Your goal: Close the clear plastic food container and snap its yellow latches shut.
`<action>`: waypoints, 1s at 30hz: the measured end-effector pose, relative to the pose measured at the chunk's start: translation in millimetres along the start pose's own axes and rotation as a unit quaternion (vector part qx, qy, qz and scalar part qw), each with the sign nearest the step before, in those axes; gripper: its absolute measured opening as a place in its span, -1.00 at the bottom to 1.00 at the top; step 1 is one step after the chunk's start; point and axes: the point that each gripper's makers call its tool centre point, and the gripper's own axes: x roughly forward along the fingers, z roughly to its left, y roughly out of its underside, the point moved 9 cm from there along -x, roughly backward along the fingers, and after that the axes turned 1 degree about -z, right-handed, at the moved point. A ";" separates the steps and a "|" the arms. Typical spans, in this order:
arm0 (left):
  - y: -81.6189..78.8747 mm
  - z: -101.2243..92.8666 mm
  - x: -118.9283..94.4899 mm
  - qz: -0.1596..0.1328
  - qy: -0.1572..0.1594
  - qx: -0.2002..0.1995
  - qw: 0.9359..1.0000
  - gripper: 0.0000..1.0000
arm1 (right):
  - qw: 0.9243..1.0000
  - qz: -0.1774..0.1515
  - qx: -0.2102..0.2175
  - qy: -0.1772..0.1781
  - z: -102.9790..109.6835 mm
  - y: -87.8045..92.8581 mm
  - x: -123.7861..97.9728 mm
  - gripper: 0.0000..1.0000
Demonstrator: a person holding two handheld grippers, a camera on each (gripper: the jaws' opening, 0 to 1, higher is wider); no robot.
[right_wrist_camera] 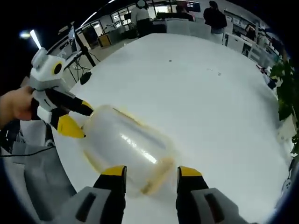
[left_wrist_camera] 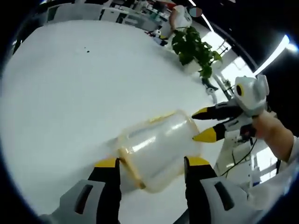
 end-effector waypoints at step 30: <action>2.0 -12.1 13.5 0.028 -0.062 0.018 0.998 -0.09 | 0.999 0.012 0.034 0.028 16.1 1.2 3.1 -0.27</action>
